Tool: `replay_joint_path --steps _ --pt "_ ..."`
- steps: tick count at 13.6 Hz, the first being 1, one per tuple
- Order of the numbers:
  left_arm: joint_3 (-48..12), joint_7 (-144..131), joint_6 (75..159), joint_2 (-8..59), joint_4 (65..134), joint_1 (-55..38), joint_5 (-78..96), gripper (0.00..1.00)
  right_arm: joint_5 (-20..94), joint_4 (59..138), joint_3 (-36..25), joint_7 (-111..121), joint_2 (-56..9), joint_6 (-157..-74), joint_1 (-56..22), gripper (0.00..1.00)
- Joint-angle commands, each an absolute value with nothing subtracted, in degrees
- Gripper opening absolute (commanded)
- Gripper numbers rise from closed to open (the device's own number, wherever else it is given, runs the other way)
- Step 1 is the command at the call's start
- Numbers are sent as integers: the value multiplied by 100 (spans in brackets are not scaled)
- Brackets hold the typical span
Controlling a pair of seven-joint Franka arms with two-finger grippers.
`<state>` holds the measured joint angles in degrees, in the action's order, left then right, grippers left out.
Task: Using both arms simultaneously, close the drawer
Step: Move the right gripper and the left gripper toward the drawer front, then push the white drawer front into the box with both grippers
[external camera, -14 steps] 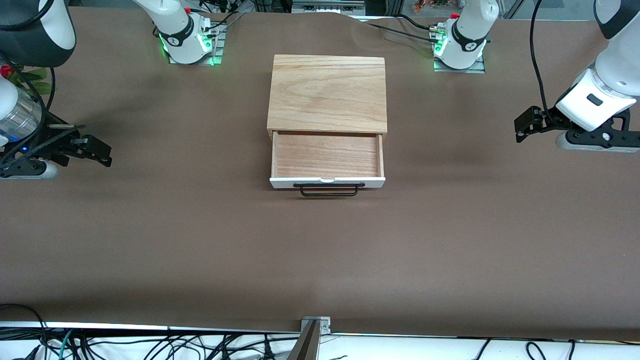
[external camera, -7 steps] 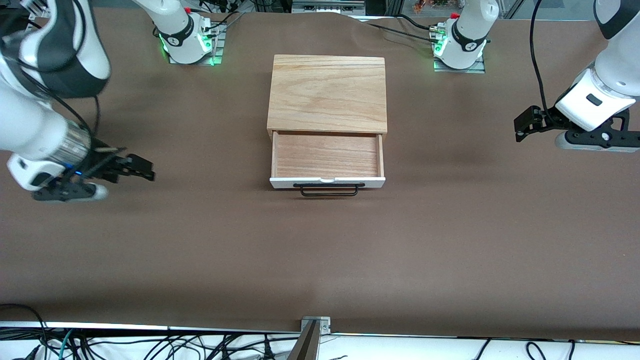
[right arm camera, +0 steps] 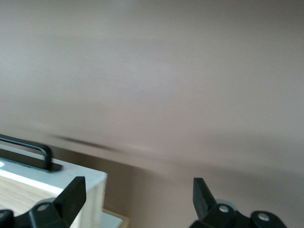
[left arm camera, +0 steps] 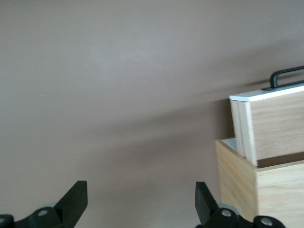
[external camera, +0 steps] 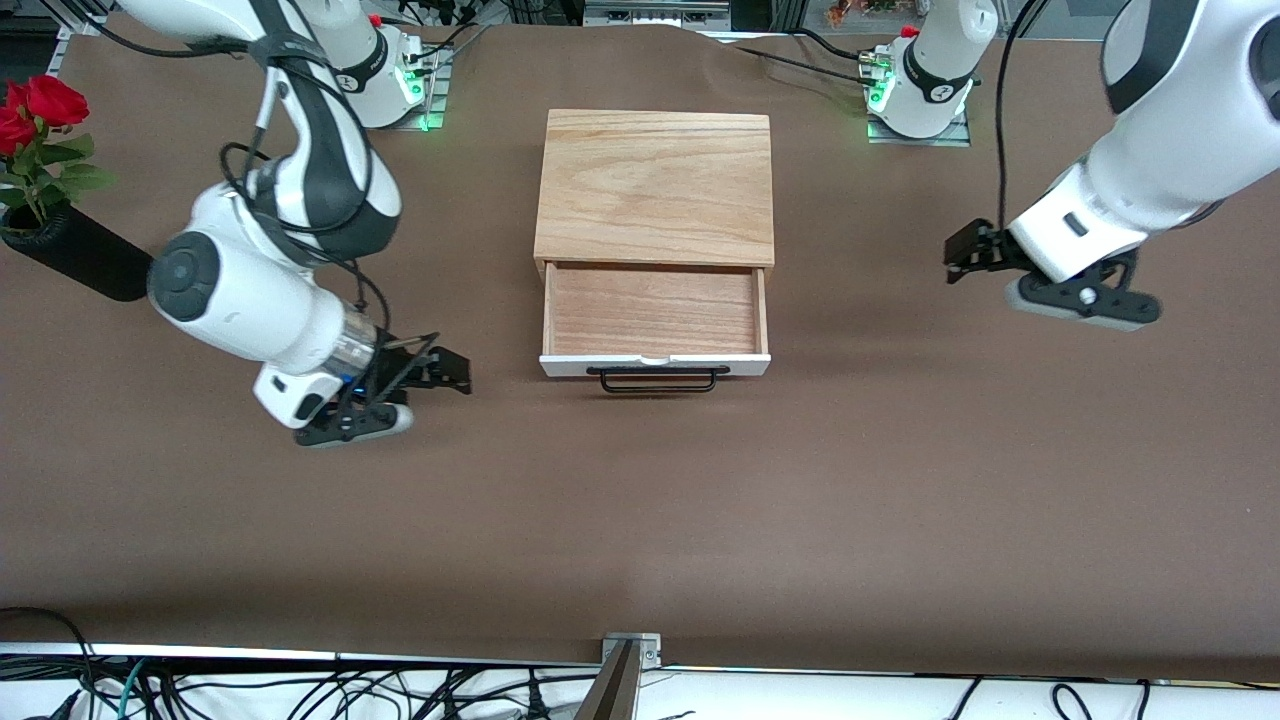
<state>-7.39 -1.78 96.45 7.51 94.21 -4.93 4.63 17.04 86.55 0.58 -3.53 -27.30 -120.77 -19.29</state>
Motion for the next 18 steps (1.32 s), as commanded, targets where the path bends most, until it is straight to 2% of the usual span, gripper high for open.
replay_joint_path --steps 1,8,14,18 --pt "-721 -88 9702 1728 8755 -711 930 100 1950 8088 97 -334 -3180 -12164 -2100 100" --pt "-729 -97 11573 2960 8736 -1335 2731 100 2398 7814 97 -387 -3954 -12621 -2733 100" --pt "-756 -88 12619 3480 8798 -1730 3804 100 2487 7822 97 -343 -4087 -12648 -2883 100" --pt "-756 -97 12700 3674 8938 -1942 3814 100 2628 7840 97 -325 -4104 -12455 -2900 100"
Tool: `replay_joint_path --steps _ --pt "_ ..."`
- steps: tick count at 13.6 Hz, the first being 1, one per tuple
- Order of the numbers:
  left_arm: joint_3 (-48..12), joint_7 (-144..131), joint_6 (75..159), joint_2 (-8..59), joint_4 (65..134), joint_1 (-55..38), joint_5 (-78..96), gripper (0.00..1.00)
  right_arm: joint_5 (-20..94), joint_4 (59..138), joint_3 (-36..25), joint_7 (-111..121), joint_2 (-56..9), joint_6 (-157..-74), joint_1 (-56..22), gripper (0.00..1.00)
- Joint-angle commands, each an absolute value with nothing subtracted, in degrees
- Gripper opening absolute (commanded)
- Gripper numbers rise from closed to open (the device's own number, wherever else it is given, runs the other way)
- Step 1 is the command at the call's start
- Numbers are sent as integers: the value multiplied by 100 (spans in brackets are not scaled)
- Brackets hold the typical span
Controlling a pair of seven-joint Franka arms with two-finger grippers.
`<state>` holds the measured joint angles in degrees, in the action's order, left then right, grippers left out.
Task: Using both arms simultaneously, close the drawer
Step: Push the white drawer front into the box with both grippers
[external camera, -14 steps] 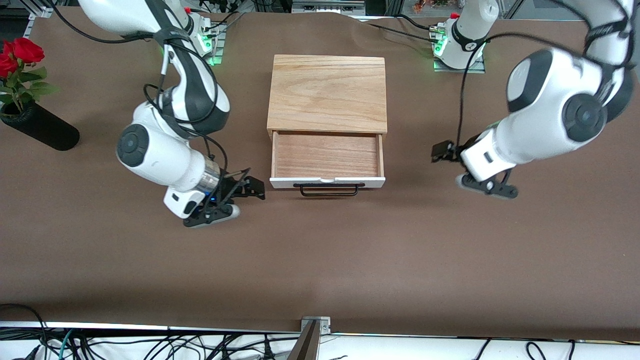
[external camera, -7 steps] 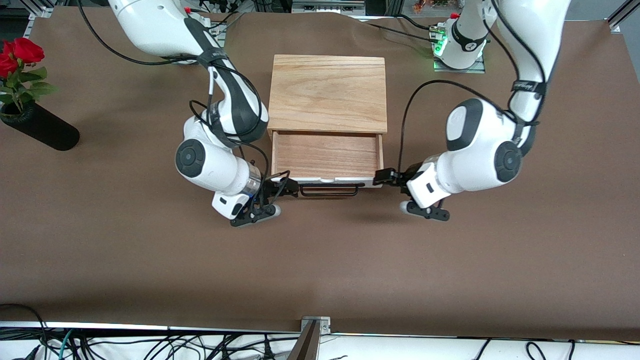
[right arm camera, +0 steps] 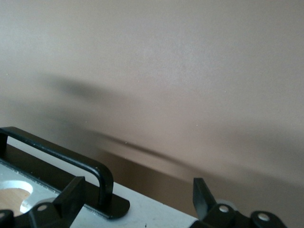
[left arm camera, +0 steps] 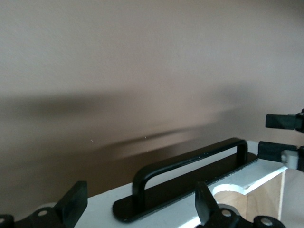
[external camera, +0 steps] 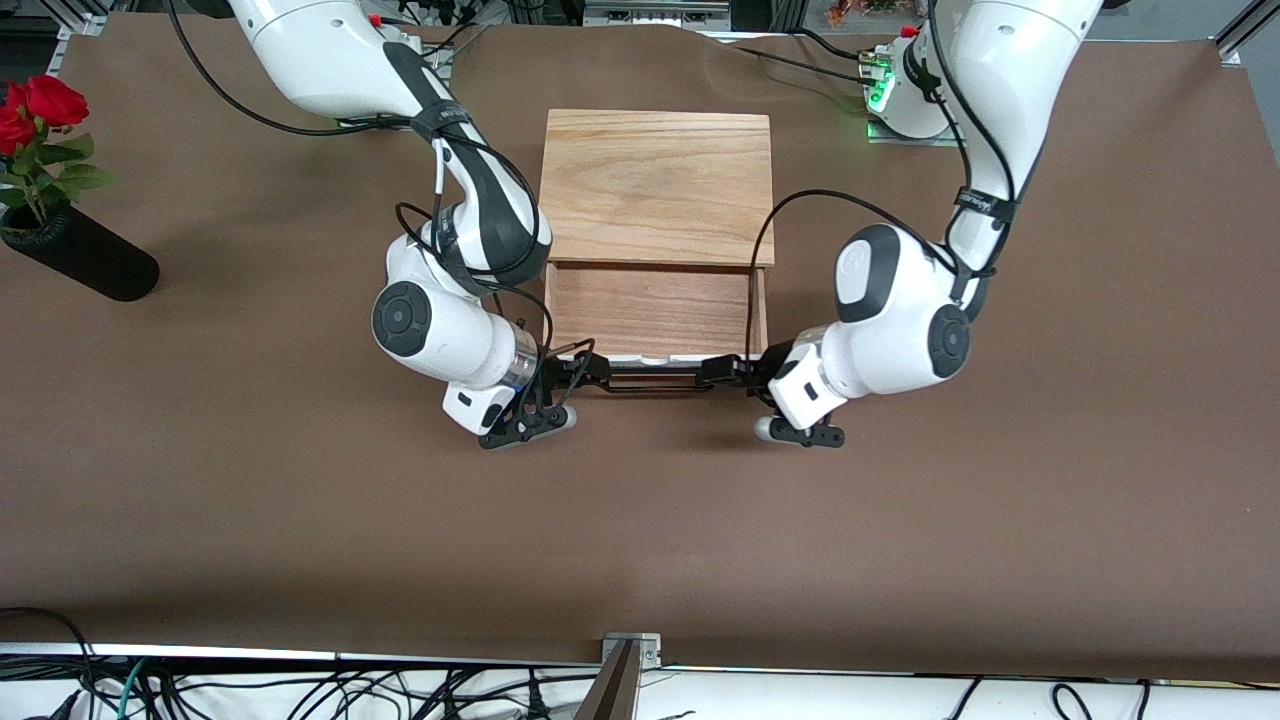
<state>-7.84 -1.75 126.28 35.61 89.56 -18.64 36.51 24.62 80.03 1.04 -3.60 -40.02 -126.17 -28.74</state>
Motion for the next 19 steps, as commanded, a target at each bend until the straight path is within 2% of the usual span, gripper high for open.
replay_joint_path --steps 1,4,10,13,19 --pt "-756 -97 12665 3665 8982 -1934 3814 100 2637 7840 97 -334 -4113 -12393 -2909 100" --pt "-756 -97 12508 3639 9053 -1942 3806 100 2829 7857 132 -500 -4113 -12358 -2953 100" --pt "-756 -79 11471 3612 9053 -1863 3788 100 2839 7875 167 -641 -4113 -12006 -3032 100" --pt "-756 -9 10629 3621 9035 -1767 3779 100 2839 7892 167 -1089 -4113 -11892 -3190 100" --pt "-747 -35 9274 3665 9009 -1574 3744 100 2839 7901 167 -1081 -4096 -11146 -3208 100"
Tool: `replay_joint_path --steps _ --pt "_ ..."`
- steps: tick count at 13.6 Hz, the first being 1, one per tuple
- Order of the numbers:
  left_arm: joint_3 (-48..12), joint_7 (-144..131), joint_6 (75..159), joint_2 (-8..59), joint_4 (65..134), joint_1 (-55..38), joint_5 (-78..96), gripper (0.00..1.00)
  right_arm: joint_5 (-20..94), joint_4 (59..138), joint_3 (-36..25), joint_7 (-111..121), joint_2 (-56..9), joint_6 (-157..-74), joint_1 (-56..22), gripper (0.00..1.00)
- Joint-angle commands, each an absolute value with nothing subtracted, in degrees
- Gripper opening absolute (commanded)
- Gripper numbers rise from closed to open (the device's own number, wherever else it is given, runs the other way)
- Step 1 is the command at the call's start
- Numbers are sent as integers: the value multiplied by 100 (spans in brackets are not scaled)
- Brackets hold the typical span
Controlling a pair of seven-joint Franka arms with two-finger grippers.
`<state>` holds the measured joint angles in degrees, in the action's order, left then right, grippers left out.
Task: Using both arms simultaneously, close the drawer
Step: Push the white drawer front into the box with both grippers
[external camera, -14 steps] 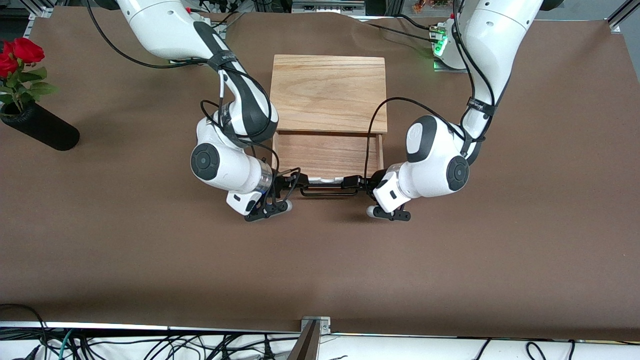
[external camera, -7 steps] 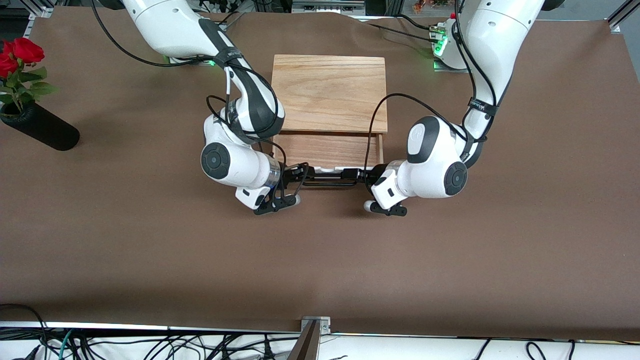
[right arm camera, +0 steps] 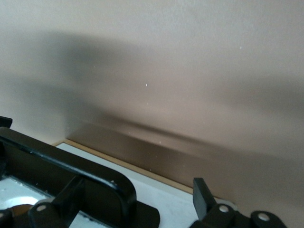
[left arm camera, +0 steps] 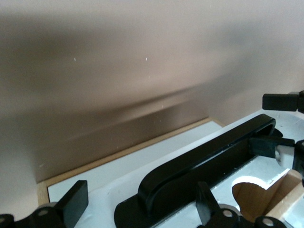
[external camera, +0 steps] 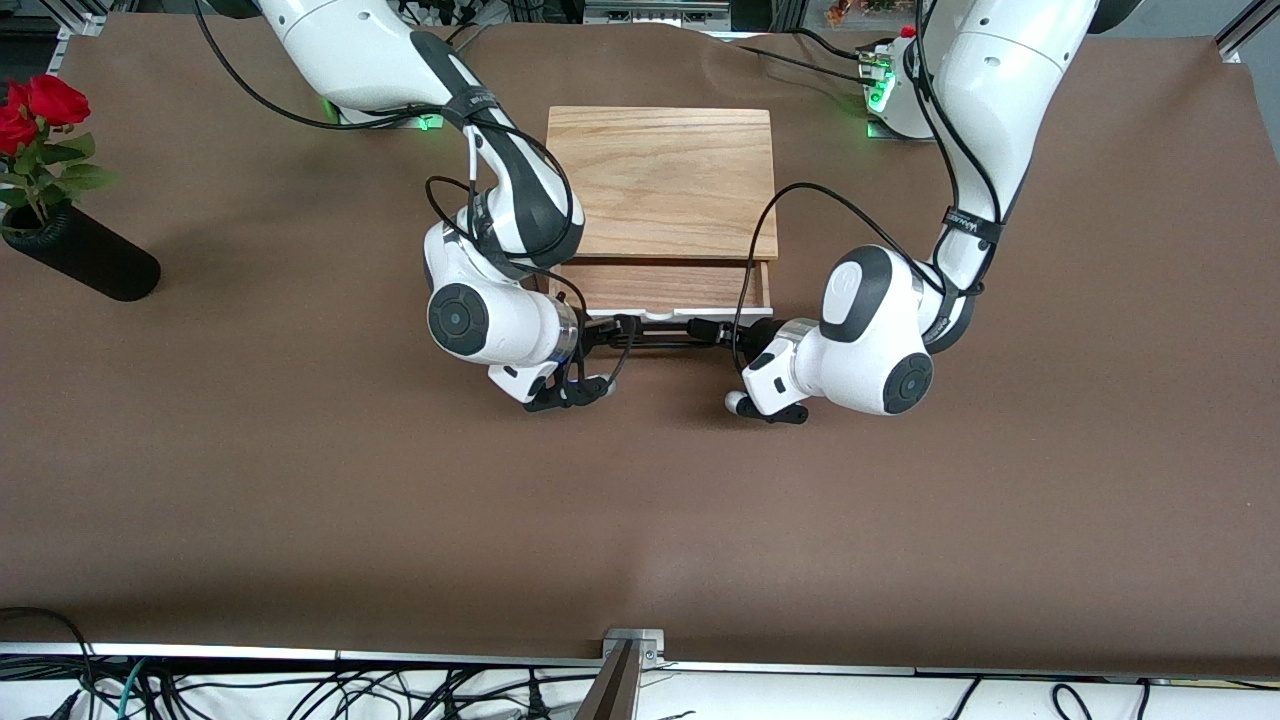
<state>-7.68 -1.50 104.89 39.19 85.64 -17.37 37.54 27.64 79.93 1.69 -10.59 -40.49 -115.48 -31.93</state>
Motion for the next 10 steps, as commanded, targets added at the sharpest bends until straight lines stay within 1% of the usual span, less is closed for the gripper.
replay_joint_path --steps 1,6,10 --pt "-747 -26 9194 3665 8991 -1538 3735 100 2839 7901 167 -1081 -4096 -11014 -3199 100" --pt "-756 -88 9193 3656 8965 -1599 3753 100 2839 7910 167 -1055 -4113 -10618 -3164 100" --pt "-773 -97 9132 3656 8965 -1714 3771 100 2839 7972 167 -1055 -4122 -10539 -3199 100"
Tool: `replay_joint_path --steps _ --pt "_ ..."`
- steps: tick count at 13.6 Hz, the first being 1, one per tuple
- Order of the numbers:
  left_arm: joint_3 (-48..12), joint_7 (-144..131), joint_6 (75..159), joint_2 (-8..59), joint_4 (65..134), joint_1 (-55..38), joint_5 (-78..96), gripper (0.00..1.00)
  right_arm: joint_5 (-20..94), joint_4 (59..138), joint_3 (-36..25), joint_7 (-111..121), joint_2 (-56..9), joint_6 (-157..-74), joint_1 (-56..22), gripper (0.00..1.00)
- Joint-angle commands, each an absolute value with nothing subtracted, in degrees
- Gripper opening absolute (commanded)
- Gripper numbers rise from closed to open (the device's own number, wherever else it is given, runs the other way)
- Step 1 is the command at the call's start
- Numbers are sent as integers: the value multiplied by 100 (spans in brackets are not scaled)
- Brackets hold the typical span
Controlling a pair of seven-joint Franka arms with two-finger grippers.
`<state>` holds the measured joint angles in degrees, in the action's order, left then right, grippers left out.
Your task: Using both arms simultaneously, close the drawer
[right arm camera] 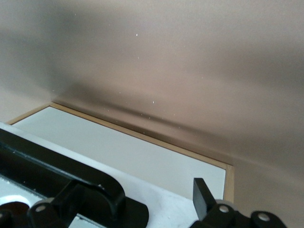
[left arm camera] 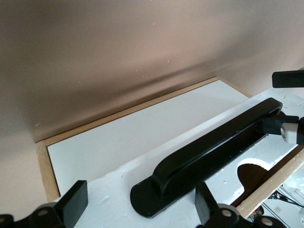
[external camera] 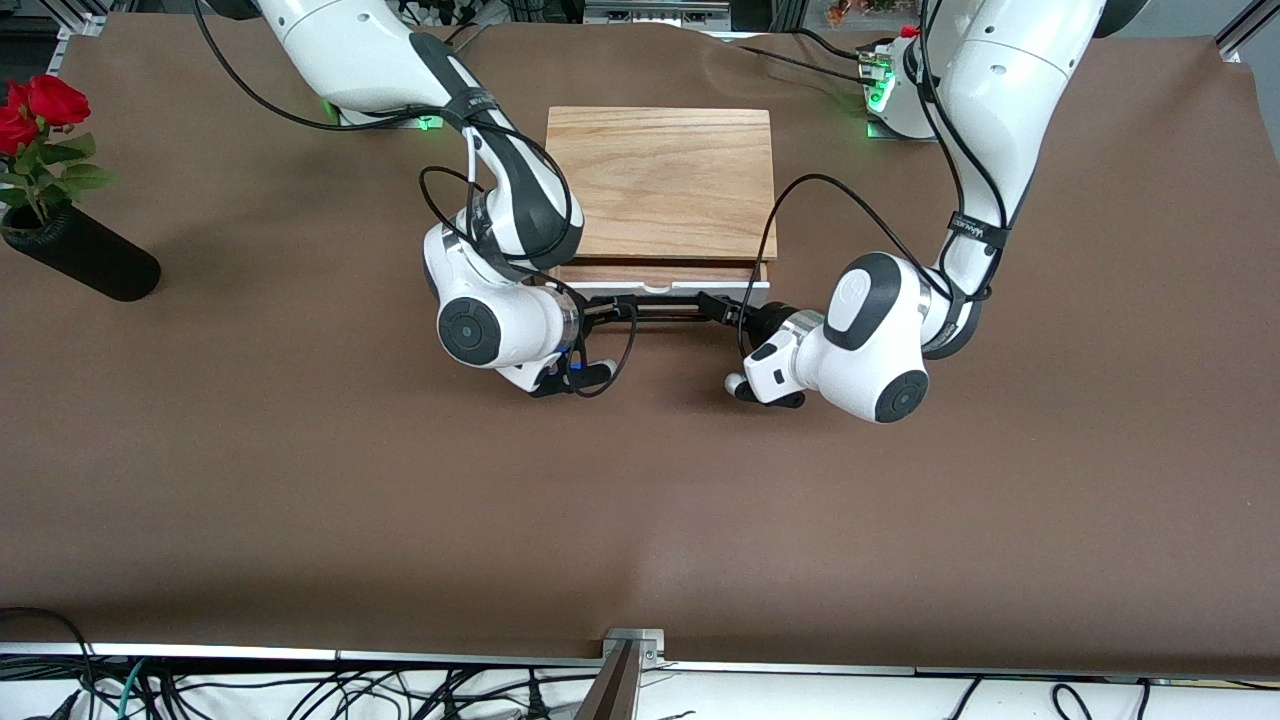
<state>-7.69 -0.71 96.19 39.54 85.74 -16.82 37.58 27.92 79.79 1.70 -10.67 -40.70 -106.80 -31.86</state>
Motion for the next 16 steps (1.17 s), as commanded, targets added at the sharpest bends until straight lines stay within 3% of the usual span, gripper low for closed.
replay_joint_path --steps 1,11,16 --pt "-782 -97 9097 3656 8974 -1757 3771 100 2839 7989 167 -1055 -4131 -10468 -3199 100" --pt "-791 -132 8807 3507 8930 -1811 3700 100 3015 8104 185 -1063 -4262 -9923 -3217 100" --pt "-738 -123 8728 3261 8351 -1723 3087 100 2988 8025 211 -1055 -4272 -9993 -3147 100"
